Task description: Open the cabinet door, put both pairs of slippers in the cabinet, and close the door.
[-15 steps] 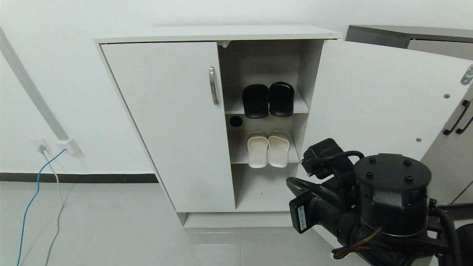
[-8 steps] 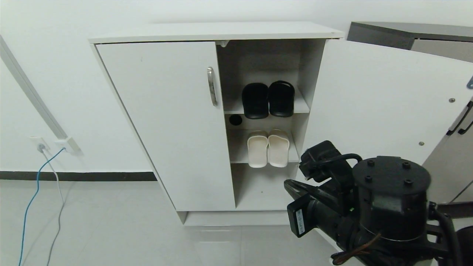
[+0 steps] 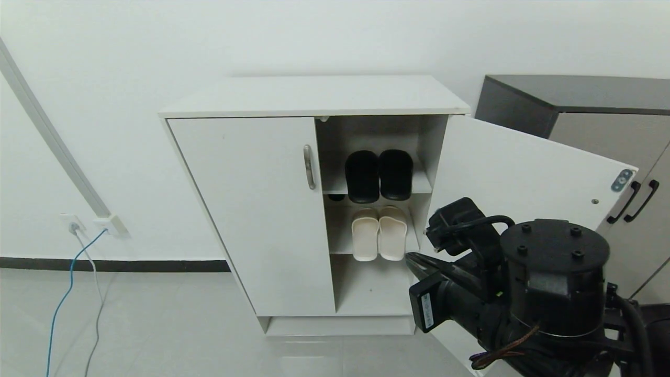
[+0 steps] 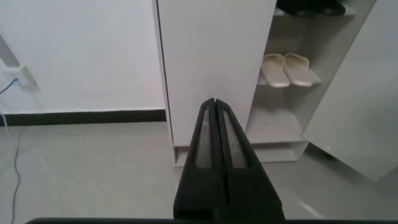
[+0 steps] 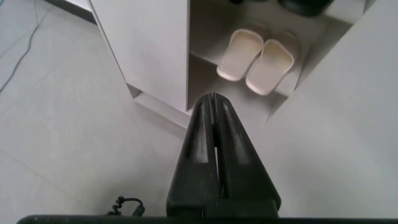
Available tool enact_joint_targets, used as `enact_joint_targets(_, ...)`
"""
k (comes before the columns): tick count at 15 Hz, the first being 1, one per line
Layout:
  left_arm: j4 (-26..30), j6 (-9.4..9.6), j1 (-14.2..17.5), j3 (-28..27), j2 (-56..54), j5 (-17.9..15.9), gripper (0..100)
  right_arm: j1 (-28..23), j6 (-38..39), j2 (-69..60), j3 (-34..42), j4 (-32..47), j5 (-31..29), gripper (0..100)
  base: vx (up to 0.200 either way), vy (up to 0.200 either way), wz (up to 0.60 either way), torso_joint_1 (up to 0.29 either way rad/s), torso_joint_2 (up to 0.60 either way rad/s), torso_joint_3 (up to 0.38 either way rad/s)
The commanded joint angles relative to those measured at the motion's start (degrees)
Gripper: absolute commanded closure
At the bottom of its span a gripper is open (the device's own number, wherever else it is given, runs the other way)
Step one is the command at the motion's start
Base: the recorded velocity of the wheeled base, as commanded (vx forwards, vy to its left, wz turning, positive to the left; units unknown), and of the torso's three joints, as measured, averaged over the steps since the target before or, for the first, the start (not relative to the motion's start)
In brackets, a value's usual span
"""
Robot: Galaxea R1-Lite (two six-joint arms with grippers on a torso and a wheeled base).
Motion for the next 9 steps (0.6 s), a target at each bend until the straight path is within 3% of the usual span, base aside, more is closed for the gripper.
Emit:
enact_joint_targets(1,0.0,0.0,0.0,-0.1,0.0,-0.1,100,0.0,0.0,0.0,0.0,0.0,0.0,100,0.0,0.0,0.0,0.119,-0.46,-0.339)
enact_joint_targets(9,0.0,0.0,0.0,0.0,0.0,0.0,100,0.0,0.0,0.1,0.1,-0.1,0.1,100,0.0,0.0,0.0,0.16,-0.48,-0.322)
